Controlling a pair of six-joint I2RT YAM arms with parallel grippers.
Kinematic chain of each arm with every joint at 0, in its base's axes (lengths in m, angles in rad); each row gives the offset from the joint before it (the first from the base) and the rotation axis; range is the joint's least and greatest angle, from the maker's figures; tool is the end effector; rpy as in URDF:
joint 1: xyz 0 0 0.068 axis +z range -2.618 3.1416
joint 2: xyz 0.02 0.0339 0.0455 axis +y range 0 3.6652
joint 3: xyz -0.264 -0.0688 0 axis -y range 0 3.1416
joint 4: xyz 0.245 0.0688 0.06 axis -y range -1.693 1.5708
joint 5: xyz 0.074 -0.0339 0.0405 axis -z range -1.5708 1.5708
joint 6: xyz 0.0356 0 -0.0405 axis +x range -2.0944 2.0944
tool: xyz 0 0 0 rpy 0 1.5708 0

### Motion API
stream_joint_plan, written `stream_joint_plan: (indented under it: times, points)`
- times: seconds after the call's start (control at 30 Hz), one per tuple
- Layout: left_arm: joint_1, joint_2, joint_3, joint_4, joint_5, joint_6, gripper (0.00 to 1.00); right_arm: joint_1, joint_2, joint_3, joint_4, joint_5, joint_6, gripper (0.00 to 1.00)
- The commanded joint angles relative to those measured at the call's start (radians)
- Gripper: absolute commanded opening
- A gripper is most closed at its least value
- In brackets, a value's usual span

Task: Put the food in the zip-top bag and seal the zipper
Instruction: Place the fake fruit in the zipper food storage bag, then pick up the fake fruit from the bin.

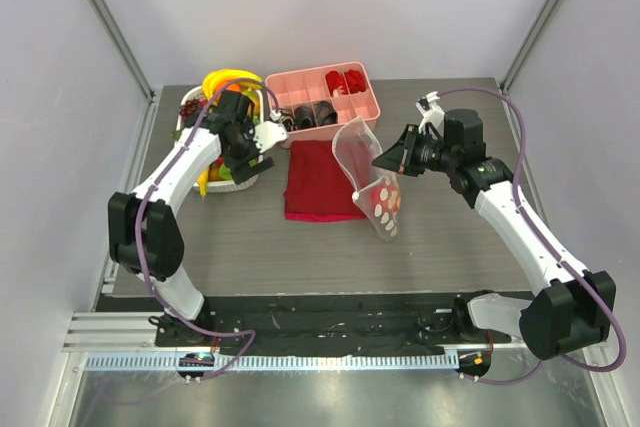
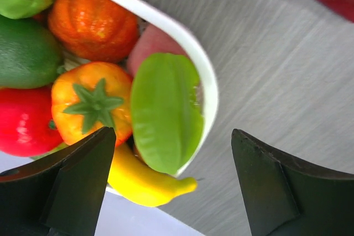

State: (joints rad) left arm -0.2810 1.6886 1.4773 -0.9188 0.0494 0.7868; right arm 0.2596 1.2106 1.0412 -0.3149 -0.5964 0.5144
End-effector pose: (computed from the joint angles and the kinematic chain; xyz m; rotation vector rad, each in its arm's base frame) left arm 0.3357 -0.0987 0.2839 1.3876 2.3179 0.0868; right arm 0.2559 0.0887 0.3302 -0.1202 2.1393 1.0798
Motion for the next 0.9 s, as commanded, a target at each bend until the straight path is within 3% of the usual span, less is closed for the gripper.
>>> stream_joint_plan:
  times: [0.0, 0.27, 0.43, 0.63, 0.87]
  points:
    - [0.002, 0.023, 0.023, 0.092, -0.118, 0.103, 0.89, -0.003, -0.006, 0.008, 0.036, -0.006, -0.008, 0.01]
    - [0.002, 0.049, 0.012, 0.075, -0.111, 0.129, 0.80, -0.003, 0.001, 0.014, 0.034, -0.005, -0.019, 0.01]
    - [0.002, 0.051, 0.015, 0.032, -0.085, 0.132, 0.62, -0.005, 0.009, 0.017, 0.033, -0.003, -0.022, 0.01]
    - [0.003, 0.048, -0.006, 0.028, -0.091, 0.131, 0.57, -0.007, 0.020, 0.019, 0.028, 0.000, -0.034, 0.01]
    - [0.003, 0.017, 0.092, -0.025, -0.056, 0.071, 0.36, -0.013, 0.014, 0.026, 0.019, -0.002, -0.039, 0.01]
